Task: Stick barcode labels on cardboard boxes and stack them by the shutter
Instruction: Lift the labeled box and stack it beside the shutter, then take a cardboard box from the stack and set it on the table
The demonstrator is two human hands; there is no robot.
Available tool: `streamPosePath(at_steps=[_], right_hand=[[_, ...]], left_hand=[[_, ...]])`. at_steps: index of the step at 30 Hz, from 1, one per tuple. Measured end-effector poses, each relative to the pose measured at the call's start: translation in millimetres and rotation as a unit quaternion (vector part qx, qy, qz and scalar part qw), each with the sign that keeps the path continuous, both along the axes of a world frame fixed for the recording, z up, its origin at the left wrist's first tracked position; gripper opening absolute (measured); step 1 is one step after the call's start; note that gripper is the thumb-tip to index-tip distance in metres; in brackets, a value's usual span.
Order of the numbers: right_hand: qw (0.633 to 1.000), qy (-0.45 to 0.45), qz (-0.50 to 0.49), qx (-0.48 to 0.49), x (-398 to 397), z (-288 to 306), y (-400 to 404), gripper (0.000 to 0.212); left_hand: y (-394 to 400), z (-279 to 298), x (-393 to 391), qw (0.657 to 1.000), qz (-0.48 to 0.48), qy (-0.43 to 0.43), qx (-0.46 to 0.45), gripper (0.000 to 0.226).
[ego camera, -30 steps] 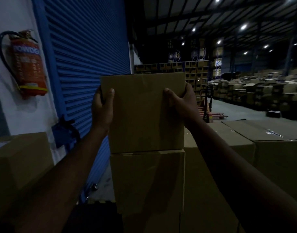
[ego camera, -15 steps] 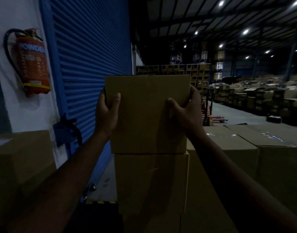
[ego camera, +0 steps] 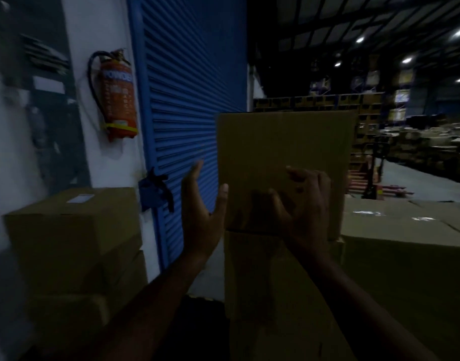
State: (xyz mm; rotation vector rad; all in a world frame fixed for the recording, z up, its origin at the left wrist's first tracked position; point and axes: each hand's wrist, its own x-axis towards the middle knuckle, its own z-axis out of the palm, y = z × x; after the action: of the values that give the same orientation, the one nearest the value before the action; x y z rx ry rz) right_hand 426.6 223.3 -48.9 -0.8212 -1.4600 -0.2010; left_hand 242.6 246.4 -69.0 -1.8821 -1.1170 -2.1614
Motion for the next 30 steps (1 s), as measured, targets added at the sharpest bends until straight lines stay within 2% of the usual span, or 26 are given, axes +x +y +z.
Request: streamPosePath(at_steps=[9, 15, 22, 28, 30], right_hand=[[0.989, -0.044, 0.136, -0.043, -121.4, -37.7, 2.5, 0.034], [0.971, -0.035, 0.210, -0.110, -218.9, -60.8, 10.5, 0.037], [0.957, -0.013, 0.228, -0.180, -341.1, -74.3, 29.3, 0.037], [0.935, 0.023, 0.198, -0.295, -429.7, -84.0, 68.3, 0.052], [0.930, 0.033, 0.178, -0.321, -448.8, -87.6, 80.5, 0.048]], left_hand=[[-36.5, -55.7, -104.5, 0.995, 0.089, 0.012, -0.041, 0.053], [-43.8, -77.7, -200.5, 0.983, 0.141, -0.036, -0.112, 0.055], [-40.9, -81.2, -325.3, 0.968, 0.183, -0.046, -0.162, 0.063], [-10.2, -75.5, -432.5, 0.947, 0.231, -0.085, -0.205, 0.067], [3.7, -70.3, -459.1, 0.944, 0.237, -0.106, -0.202, 0.066]])
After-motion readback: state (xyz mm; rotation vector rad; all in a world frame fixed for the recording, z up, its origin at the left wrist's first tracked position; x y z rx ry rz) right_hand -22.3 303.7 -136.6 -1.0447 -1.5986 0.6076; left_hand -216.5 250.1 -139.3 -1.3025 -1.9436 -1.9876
